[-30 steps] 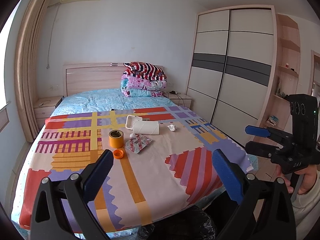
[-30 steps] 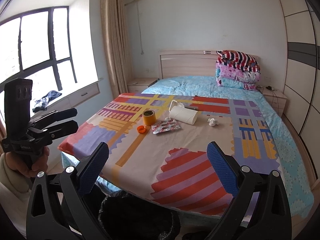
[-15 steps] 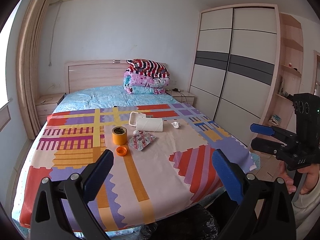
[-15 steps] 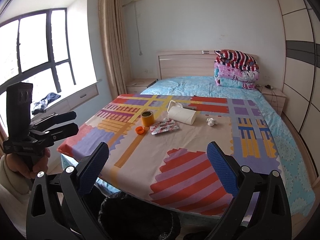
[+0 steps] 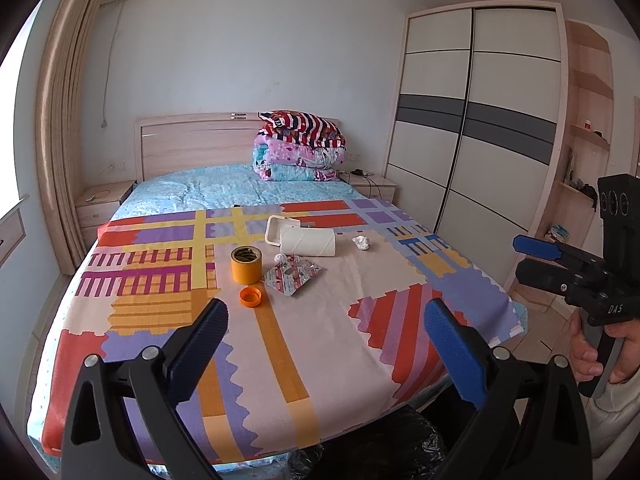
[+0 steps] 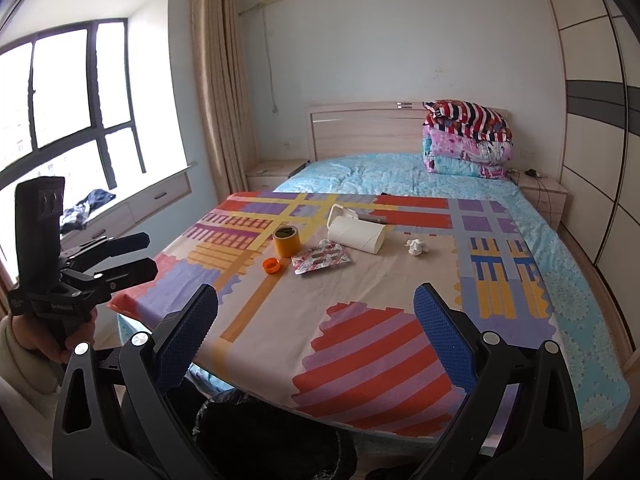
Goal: Collect trash
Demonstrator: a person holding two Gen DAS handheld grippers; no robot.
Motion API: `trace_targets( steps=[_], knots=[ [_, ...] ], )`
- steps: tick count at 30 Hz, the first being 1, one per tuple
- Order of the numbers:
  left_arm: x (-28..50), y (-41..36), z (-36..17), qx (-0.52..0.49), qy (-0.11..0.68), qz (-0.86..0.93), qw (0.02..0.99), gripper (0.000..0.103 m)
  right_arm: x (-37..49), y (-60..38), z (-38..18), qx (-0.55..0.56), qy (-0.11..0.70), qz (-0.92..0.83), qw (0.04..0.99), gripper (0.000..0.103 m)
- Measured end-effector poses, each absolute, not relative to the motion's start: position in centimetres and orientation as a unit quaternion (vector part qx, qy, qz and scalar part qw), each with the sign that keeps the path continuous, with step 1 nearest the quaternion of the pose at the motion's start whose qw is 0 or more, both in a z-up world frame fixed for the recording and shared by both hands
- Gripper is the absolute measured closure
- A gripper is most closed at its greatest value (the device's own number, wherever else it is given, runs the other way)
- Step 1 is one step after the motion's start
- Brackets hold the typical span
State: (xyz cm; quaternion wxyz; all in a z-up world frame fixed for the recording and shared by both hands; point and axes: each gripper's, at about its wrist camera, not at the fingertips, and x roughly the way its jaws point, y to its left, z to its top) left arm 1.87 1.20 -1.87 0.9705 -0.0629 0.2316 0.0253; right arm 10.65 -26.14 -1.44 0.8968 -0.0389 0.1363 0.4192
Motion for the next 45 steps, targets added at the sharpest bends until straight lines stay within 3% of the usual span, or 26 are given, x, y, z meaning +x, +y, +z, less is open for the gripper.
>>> trace_targets(
  steps=[45],
  knots=[
    [4.6,2.6,-2.9,-0.056,0.249,0.034,0.966,0.008,14.0,-25.2,-1.8,-0.054,0.145,0.407,0.9,0.004]
  ],
)
